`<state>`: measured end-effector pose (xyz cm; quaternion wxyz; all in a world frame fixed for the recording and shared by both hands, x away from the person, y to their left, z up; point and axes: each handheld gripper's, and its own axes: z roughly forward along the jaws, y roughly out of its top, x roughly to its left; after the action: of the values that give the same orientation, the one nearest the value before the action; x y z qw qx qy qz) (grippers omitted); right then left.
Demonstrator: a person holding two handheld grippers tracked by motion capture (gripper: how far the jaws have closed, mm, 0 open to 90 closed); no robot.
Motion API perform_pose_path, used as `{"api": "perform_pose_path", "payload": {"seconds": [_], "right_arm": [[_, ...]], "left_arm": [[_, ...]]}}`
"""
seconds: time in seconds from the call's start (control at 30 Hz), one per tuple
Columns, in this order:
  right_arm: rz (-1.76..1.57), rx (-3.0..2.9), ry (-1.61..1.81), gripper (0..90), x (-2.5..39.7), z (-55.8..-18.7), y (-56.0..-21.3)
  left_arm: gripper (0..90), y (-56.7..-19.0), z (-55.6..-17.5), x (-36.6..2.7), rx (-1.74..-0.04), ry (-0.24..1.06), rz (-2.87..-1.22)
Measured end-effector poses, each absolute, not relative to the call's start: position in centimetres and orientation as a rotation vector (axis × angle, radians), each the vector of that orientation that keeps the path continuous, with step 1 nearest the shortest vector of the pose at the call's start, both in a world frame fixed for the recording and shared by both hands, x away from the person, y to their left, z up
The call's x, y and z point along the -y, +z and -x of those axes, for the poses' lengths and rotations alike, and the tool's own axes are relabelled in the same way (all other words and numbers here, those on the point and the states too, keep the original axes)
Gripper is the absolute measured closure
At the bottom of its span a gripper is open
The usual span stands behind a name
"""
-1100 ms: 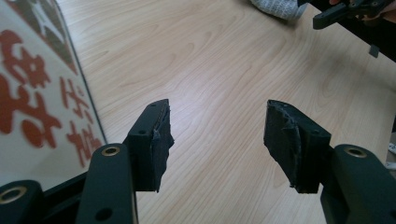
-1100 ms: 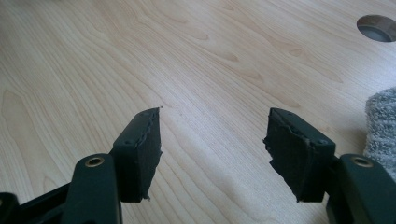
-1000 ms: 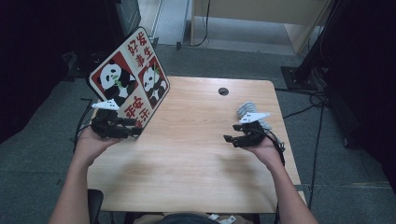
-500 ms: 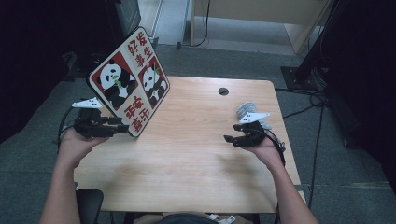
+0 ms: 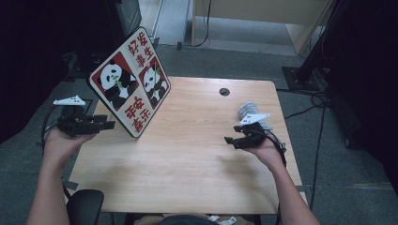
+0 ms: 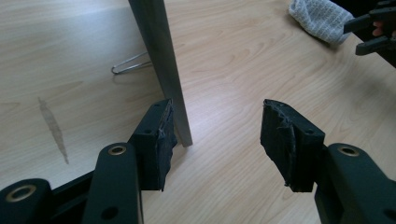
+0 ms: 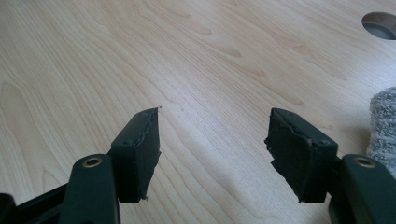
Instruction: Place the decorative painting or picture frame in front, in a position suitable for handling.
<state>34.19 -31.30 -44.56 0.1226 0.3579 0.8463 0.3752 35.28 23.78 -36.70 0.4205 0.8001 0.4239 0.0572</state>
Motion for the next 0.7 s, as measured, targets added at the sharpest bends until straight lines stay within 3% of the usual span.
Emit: {"api": "perform_pose_path", "payload": {"seconds": [0.7], "right_arm": [[-1.025,-2.494,1.067,34.2,31.0,-34.1,-44.8]], "left_arm": [[43.7,-31.1,-39.7,-24.3,-1.093,0.178,-2.001]]}}
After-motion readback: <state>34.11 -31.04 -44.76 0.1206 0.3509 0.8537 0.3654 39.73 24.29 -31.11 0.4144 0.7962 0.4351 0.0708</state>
